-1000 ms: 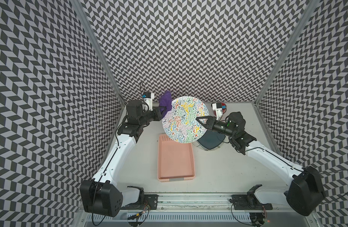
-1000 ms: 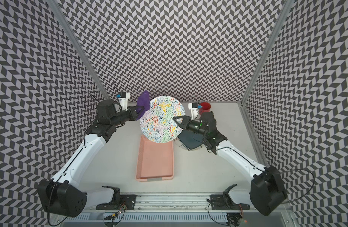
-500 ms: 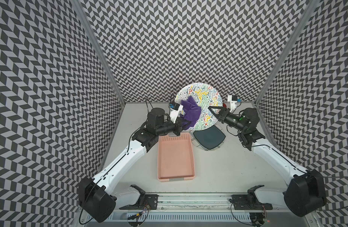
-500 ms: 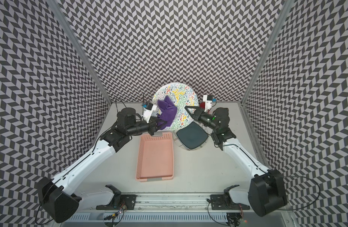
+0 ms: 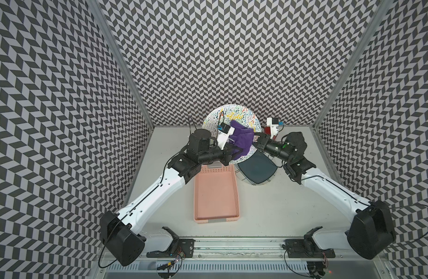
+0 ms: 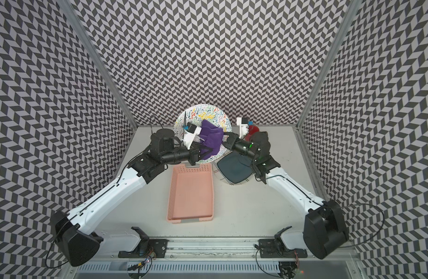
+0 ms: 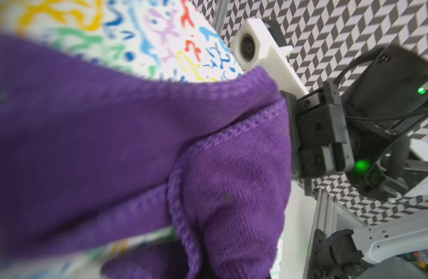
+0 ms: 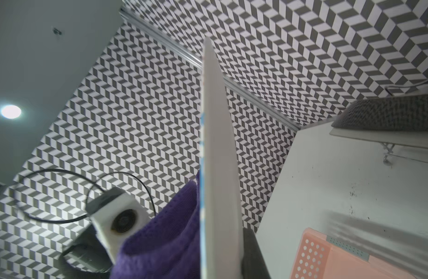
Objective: Wipe the wet plate dry
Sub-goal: Wipe the plate with towel.
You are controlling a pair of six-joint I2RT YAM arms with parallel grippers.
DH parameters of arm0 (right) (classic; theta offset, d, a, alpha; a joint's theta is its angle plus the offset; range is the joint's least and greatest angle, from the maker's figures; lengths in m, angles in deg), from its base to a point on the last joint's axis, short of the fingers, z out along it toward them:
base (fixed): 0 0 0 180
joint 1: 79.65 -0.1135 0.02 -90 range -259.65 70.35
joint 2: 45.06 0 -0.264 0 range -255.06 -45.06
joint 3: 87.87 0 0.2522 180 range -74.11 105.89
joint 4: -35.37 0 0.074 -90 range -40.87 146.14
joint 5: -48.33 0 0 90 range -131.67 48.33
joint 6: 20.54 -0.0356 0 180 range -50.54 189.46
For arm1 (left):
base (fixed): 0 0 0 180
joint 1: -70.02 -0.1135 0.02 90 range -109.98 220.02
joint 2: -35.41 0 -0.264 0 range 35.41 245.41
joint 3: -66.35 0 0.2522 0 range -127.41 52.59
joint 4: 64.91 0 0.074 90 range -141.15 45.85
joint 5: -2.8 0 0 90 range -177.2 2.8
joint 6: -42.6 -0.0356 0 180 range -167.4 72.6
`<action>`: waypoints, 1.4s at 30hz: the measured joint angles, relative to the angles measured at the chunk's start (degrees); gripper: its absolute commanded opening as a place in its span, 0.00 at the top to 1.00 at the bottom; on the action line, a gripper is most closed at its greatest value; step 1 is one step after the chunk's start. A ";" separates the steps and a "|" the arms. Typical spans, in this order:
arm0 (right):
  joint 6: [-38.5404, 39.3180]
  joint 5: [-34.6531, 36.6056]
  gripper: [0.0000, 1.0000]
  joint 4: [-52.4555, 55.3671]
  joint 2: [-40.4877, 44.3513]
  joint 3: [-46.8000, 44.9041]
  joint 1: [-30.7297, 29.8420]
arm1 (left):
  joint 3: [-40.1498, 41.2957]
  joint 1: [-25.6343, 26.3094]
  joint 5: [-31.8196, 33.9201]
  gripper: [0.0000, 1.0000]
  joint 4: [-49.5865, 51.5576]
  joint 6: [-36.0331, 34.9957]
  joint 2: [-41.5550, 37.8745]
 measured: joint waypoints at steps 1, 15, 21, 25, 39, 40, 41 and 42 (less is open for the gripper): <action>-2.21 -0.33 1.00 -1.31 0.17 -0.02 1.88 | 1.16 -2.82 -2.05 1.00 -2.71 3.32 -1.22; -35.76 -3.54 1.00 -49.51 -0.13 -1.60 11.43 | 14.97 -16.06 -15.65 1.00 -88.78 79.47 7.02; -36.20 -5.97 1.00 -51.21 -2.23 -1.49 3.76 | 7.65 -10.21 -12.63 1.00 -100.91 90.88 9.86; -35.54 -5.97 1.00 -50.66 -4.61 -0.59 -1.92 | 5.18 -7.63 -10.25 1.00 -103.60 94.49 11.23; -32.33 -4.83 1.00 -48.39 -9.62 14.05 0.83 | 3.02 -2.86 -9.18 1.00 -103.14 92.52 13.57; -31.69 -4.72 1.00 -47.50 -9.03 12.76 1.16 | 2.14 -4.90 -8.59 1.00 -103.30 93.24 13.46; -31.02 -4.70 1.00 -46.47 -8.46 11.28 0.94 | 1.25 -6.62 -7.96 1.00 -103.47 93.64 13.38; -30.12 -4.72 1.00 -45.31 -7.91 9.92 0.09 | 0.35 -8.22 -7.04 1.00 -103.51 94.03 13.35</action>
